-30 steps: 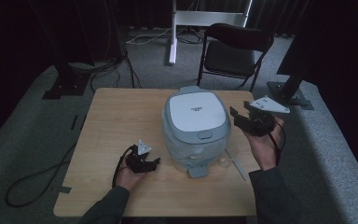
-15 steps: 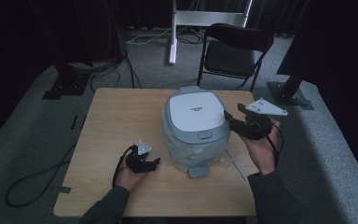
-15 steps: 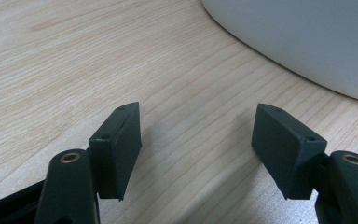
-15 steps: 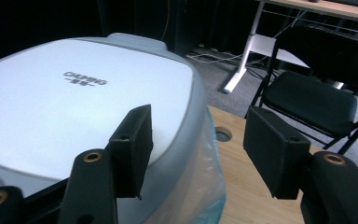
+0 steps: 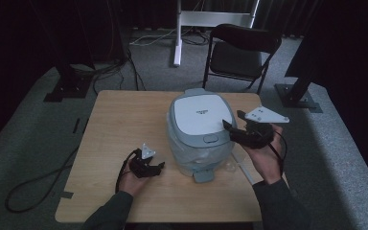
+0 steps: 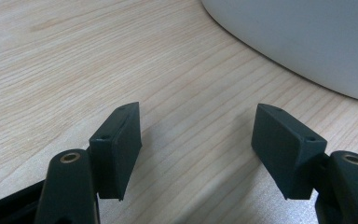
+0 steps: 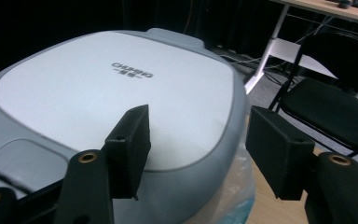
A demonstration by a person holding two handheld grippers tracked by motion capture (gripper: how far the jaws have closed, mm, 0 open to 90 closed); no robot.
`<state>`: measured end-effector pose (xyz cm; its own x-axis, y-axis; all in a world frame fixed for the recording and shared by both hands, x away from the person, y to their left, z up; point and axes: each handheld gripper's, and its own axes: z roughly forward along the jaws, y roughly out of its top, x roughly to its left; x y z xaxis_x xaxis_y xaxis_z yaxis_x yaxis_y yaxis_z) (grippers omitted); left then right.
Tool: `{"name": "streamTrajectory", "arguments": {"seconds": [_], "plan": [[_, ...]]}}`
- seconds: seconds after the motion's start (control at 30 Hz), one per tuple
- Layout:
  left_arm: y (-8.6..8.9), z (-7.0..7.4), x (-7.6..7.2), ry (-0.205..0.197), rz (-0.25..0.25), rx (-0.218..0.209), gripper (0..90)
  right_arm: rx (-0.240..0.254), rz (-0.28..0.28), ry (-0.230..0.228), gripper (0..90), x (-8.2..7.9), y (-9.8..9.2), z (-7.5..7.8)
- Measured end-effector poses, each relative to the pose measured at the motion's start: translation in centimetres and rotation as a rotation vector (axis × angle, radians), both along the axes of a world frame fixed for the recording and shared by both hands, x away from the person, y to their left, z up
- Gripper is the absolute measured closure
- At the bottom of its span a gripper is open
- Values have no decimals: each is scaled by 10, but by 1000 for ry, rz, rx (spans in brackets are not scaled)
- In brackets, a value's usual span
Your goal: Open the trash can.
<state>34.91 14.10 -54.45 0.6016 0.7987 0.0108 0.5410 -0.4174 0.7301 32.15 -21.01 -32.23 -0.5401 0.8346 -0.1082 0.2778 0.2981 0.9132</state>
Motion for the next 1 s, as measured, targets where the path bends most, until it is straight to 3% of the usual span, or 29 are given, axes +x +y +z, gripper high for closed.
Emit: {"name": "streamTrajectory", "arguments": {"seconds": [0.47,0.8,1.0], "plan": [[0,0,0,1,-1,0,327,-13,74,-2,360,-12,8,-1],[0,0,0,0,-2,0,326,-27,94,-6,307,-18,13,-1],[0,0,0,0,-2,0,325,-56,99,-30,351,-21,17,-3]]}}
